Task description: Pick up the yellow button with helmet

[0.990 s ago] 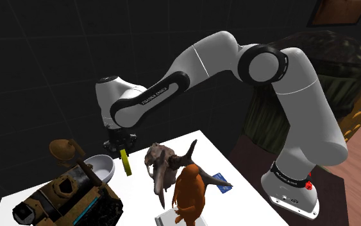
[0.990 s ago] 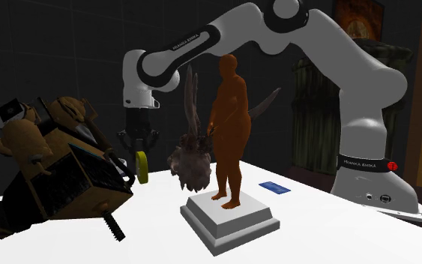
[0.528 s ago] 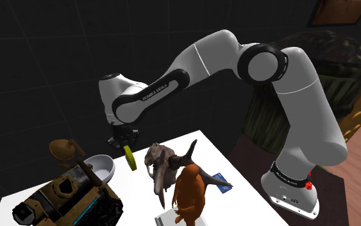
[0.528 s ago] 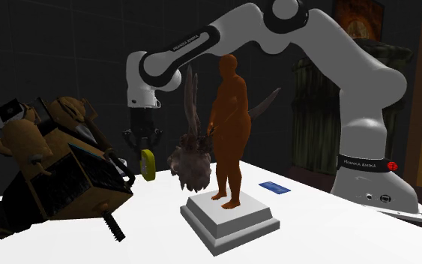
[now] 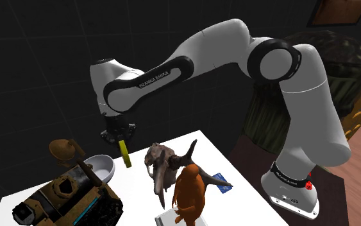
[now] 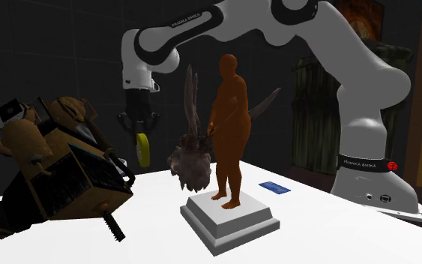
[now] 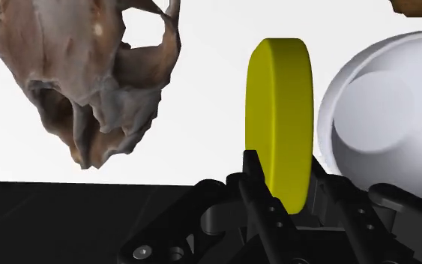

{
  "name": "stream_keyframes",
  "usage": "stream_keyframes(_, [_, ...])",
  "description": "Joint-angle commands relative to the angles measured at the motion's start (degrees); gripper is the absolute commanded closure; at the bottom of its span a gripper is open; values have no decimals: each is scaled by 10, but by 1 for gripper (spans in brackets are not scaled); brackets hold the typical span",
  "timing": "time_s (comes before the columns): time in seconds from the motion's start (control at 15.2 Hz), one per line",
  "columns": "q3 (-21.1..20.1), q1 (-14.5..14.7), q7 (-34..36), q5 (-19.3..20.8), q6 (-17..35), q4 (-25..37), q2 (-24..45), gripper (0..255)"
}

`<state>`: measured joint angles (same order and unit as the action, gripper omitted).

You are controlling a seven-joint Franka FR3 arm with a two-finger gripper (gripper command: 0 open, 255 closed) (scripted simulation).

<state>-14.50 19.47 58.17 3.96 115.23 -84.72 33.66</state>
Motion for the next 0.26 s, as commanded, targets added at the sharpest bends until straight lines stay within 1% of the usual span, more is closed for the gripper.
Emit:
stream_keyframes(0.0, [0, -1, 4, -1, -1, 6, -6, 255])
stream_keyframes(0.2, [0, -1, 4, -2, -8, 10, -9, 255])
